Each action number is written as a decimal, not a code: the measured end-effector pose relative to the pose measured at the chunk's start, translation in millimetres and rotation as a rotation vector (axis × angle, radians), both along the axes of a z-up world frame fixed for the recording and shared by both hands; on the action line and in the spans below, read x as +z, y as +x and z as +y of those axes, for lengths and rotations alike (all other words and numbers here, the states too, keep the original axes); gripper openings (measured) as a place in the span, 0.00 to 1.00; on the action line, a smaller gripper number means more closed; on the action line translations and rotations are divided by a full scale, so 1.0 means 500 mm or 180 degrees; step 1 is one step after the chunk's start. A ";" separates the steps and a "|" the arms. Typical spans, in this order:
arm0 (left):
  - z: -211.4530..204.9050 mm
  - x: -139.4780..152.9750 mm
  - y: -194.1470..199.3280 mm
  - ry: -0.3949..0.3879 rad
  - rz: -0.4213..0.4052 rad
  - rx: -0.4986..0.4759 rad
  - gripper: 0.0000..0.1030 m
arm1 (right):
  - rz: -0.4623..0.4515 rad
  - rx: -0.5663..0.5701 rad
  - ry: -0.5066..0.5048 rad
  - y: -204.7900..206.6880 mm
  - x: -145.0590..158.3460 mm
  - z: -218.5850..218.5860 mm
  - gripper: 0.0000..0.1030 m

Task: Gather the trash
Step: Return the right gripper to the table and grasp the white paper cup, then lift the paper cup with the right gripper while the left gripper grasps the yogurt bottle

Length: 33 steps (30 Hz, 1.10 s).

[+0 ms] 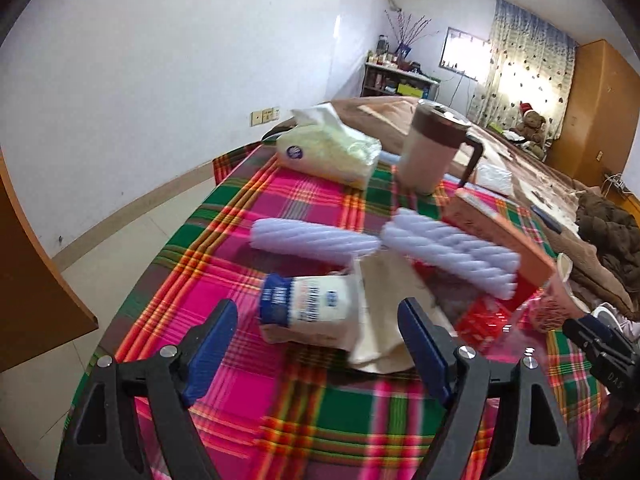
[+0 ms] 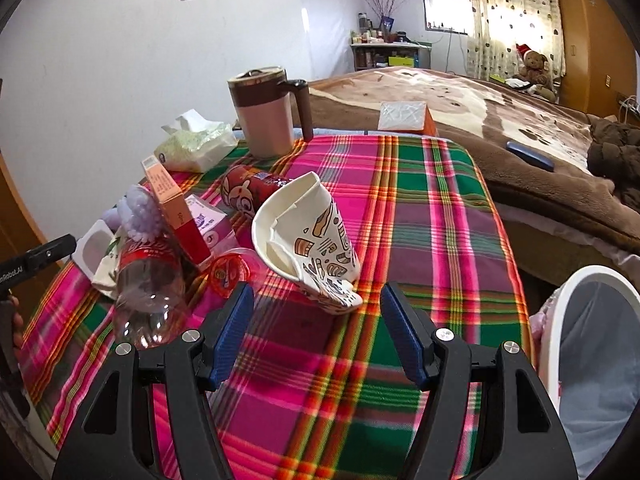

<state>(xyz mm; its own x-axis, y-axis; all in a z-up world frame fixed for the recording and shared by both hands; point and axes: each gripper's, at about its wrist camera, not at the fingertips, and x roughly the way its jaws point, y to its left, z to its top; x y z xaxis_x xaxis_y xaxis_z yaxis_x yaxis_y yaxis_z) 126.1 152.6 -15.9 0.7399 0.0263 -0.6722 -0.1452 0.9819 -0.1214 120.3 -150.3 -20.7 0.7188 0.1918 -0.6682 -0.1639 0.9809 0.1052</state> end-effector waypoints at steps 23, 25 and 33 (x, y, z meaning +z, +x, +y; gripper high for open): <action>0.033 -0.064 0.070 -0.0176 0.0224 -0.0018 0.83 | 0.0098 -0.0137 0.0037 0.050 -0.021 0.024 0.47; 0.034 -0.067 0.071 -0.0218 0.0243 -0.0024 0.76 | 0.0105 -0.0132 0.0041 0.051 -0.022 0.025 0.42; 0.024 -0.062 0.066 -0.0194 0.0207 -0.0037 0.62 | 0.0088 -0.0105 0.0052 0.050 -0.022 0.027 0.30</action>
<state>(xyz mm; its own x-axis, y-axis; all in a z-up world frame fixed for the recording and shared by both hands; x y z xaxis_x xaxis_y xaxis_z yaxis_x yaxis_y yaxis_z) 159.3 164.4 -46.7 0.6947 -0.0245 -0.7189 -0.1432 0.9747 -0.1717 145.3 -136.8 -31.7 0.7062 0.1794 -0.6849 -0.1284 0.9838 0.1253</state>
